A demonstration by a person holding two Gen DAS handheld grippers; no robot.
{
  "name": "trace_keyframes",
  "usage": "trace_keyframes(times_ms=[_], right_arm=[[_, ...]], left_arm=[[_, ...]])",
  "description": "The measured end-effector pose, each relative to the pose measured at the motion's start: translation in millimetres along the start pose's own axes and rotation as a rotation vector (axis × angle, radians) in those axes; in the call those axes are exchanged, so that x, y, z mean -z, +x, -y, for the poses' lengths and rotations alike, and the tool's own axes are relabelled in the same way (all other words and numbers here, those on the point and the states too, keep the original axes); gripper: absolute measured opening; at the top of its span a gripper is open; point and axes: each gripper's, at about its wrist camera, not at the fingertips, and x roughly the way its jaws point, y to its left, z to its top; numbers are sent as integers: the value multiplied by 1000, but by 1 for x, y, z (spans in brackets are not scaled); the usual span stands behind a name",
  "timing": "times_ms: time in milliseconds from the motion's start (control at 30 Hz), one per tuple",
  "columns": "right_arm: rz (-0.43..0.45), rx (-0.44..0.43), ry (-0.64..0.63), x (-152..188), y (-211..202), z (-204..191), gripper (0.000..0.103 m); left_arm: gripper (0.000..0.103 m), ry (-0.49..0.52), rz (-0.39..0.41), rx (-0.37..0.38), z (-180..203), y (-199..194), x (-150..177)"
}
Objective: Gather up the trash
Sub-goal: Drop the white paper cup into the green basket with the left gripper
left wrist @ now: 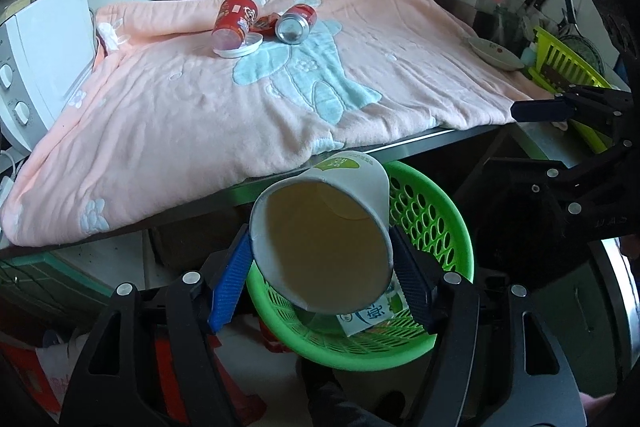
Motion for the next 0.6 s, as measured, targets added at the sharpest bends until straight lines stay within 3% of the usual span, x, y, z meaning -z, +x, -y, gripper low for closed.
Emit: trace_keyframes(times_ms=[200, 600], right_arm=[[4, -6, 10, -3, 0, 5, 77], [-14, -38, 48, -33, 17, 23, 77]], left_arm=[[77, -12, -4, 3, 1, 2, -3], [79, -80, 12, -8, -24, 2, -26]])
